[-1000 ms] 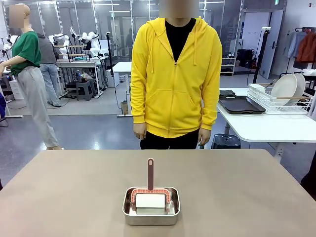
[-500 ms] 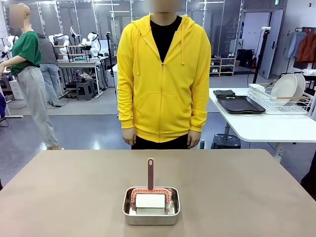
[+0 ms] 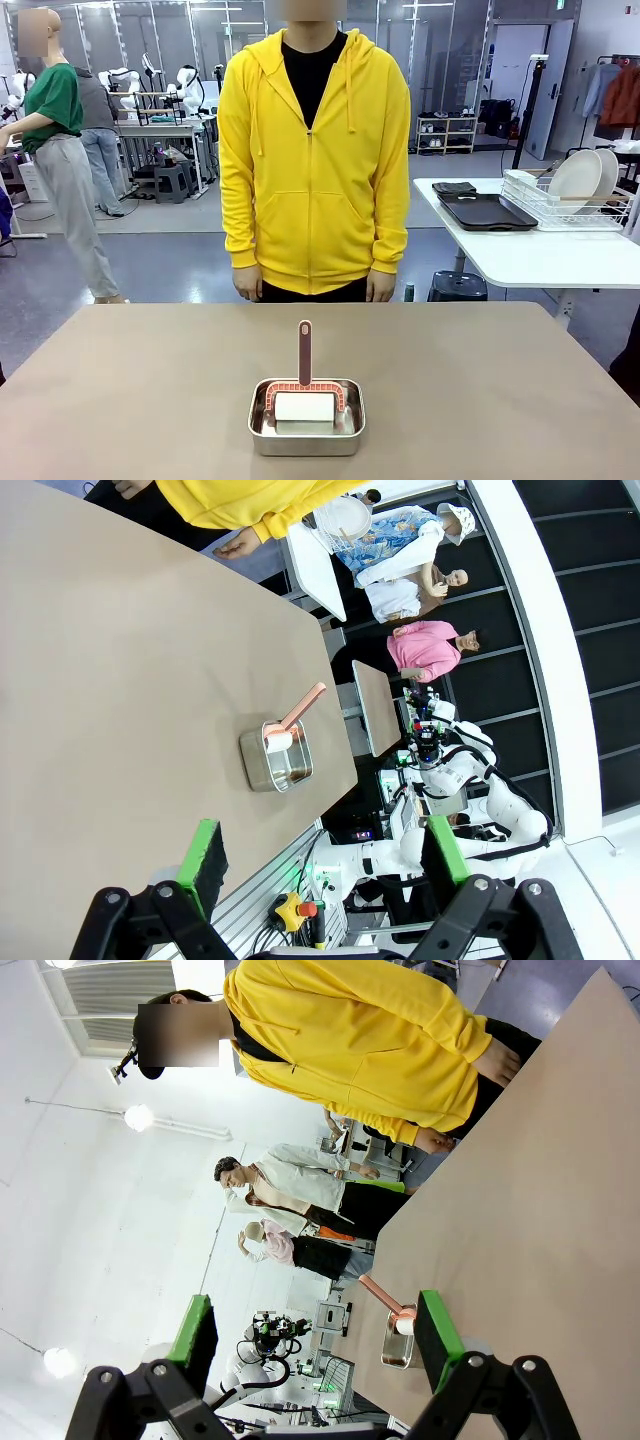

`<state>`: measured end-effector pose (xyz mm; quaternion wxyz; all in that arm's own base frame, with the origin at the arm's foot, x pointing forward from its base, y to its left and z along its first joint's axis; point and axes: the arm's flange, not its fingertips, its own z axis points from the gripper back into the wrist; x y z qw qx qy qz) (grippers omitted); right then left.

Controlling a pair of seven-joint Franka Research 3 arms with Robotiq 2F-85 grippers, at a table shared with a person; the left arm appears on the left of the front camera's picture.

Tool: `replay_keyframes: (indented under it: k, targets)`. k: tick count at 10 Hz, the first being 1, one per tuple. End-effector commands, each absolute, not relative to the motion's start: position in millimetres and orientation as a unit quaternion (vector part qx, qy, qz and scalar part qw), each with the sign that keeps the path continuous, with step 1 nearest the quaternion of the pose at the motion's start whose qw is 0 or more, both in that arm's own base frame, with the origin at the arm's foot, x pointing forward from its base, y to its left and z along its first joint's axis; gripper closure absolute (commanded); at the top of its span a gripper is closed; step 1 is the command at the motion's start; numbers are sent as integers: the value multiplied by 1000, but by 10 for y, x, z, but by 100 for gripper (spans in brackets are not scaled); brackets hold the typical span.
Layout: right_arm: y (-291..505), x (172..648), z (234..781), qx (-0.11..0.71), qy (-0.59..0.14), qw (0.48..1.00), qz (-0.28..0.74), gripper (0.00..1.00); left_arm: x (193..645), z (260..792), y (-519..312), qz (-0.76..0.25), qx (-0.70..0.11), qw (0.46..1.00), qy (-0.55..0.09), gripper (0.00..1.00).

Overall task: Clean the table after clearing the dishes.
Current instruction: Place the Lint Roller back on top of the Airtight Container.

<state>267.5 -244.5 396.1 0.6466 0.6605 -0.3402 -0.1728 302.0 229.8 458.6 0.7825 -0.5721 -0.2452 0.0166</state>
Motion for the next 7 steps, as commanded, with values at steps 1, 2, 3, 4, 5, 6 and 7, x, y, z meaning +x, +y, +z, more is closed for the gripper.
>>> replay_keyframes:
  k: [1,2,3,4,5,6,7]
  targets:
    - [-2433,2643,3983,662,-341,646,-168,0,2983,4597,2271,18,-568,782,-256,0]
    - [-2433,2643,3983,662,-341,646,-168,0,2983,4597,2271,18,-568,782,-256,0]
    - [-2433,2643,3983,662,-341,646,-168,0,2983,4597,2271,18,-568,782,-256,0]
    - [-2433,2643,3983,662,-341,646,-168,0,2983,4597,2271,18,-568,782,-256,0]
    - [-2433,2643,3983,662,-341,646,-168,0,2983,4597,2271,18,-568,782,-256,0]
    - [-2433,2643,3983,662,-341,646,-168,0,2983,4597,2271,18,-568,782,-256,0]
    - [-2433,2643,3983,662,-341,646,-168,0,2983,4597,2271,18,-568,782,-256,0]
